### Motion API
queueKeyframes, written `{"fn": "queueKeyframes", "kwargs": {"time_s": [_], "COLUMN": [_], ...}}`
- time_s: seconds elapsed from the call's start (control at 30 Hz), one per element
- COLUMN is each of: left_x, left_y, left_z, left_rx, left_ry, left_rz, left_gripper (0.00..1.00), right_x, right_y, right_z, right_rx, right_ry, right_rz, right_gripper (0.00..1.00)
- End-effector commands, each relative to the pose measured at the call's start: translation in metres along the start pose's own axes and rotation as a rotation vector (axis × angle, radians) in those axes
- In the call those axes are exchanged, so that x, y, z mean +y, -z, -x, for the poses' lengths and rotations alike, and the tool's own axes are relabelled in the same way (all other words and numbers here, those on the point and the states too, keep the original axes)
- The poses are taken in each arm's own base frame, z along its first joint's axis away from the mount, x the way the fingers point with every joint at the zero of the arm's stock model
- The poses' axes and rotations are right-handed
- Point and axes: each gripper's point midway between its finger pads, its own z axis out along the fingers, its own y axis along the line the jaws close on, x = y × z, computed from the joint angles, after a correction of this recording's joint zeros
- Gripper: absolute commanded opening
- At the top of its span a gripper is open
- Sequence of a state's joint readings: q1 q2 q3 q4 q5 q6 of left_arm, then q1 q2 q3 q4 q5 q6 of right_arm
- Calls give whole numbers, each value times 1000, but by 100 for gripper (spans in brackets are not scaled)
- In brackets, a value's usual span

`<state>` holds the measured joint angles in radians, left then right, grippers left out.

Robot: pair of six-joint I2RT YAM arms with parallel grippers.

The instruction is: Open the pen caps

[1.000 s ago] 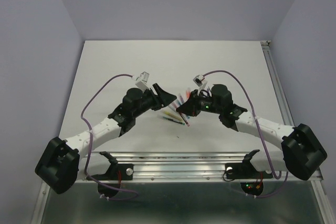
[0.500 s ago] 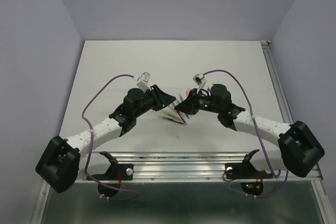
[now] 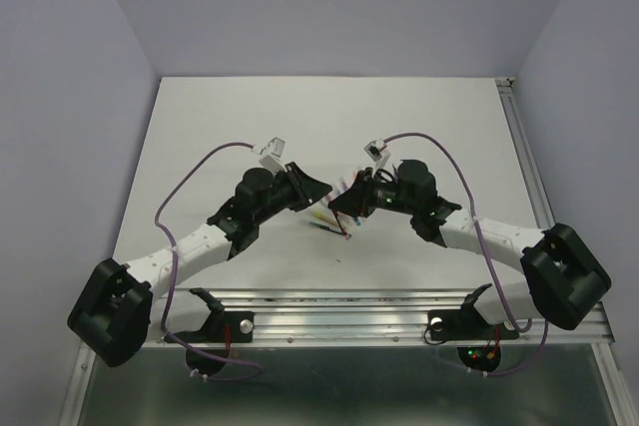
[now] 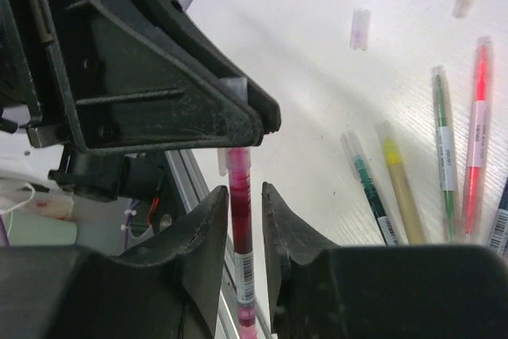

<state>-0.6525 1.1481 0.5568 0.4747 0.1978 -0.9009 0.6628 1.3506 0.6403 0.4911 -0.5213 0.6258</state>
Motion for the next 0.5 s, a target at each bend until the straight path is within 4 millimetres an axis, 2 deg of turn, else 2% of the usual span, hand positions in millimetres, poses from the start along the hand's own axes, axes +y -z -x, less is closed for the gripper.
{"fn": "queueKeyframes", "kwargs": {"time_s": [0.0, 0.07, 0.27, 0.37, 0.4, 0.47], "left_x": [-27, -28, -35, -32, -29, -22], "left_y": [7, 8, 12, 11, 10, 9], "left_z": [17, 20, 29, 33, 34, 44], "left_rx": [-60, -72, -107, -123, -126, -159], "left_ry": [-9, -5, -6, -5, -3, -15], "left_rz": [-73, -72, -80, -62, -48, -14], "left_gripper": [0, 0, 0, 0, 0, 0], "right_x": [17, 19, 14, 13, 14, 14], "right_y": [-4, -5, -9, -9, -8, -4], "right_z": [15, 9, -3, -6, -7, -15], "right_rx": [-34, -4, 36, 39, 40, 55], "right_ry": [78, 77, 61, 52, 51, 34], "right_rz": [61, 81, 81, 78, 80, 79], "right_gripper": [36, 38, 36, 5, 1, 1]}}
